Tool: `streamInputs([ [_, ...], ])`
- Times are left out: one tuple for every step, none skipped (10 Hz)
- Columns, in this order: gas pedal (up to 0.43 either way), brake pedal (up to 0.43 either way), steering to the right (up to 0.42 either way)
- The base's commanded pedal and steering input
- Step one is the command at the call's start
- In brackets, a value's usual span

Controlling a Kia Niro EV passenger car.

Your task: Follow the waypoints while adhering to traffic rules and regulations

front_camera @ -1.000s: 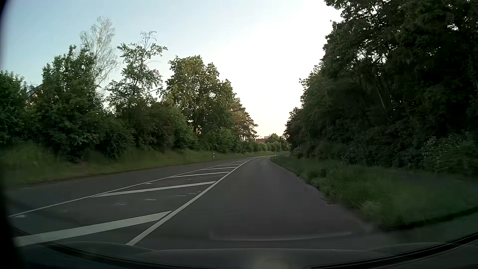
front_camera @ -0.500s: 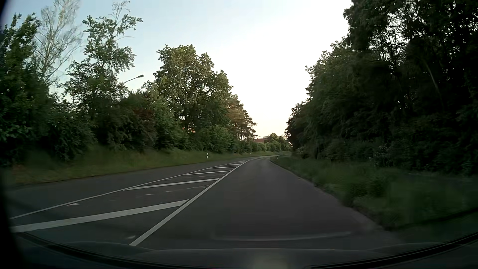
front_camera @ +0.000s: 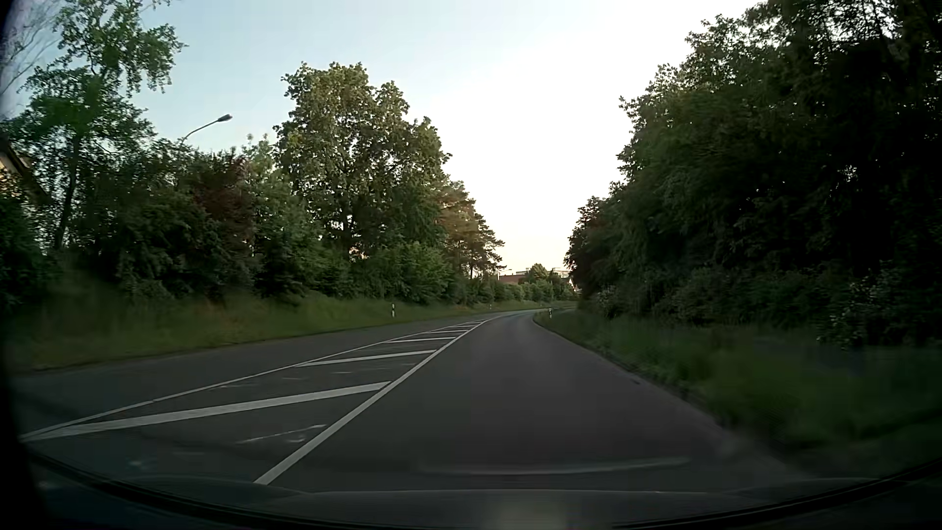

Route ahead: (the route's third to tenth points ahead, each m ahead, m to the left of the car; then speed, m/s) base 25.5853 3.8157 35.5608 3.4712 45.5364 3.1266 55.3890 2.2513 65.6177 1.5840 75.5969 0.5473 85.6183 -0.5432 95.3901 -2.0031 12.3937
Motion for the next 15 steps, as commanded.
streamInputs([
  [0.028,0.030,0.003],
  [0.028,0.030,0.003],
  [0.028,0.030,0.003],
  [0.028,0.030,0.003],
  [0.028,0.030,0.003],
  [0.028,0.030,0.003],
  [0.028,0.030,0.003],
  [0.028,0.030,0.003],
  [0.028,0.030,0.003],
  [0.028,0.030,0.003],
  [0.028,0.030,0.003],
  [0.028,0.030,0.003],
  [0.028,0.030,0.003],
  [0.028,0.030,0.003],
  [0.028,0.030,0.003],
])
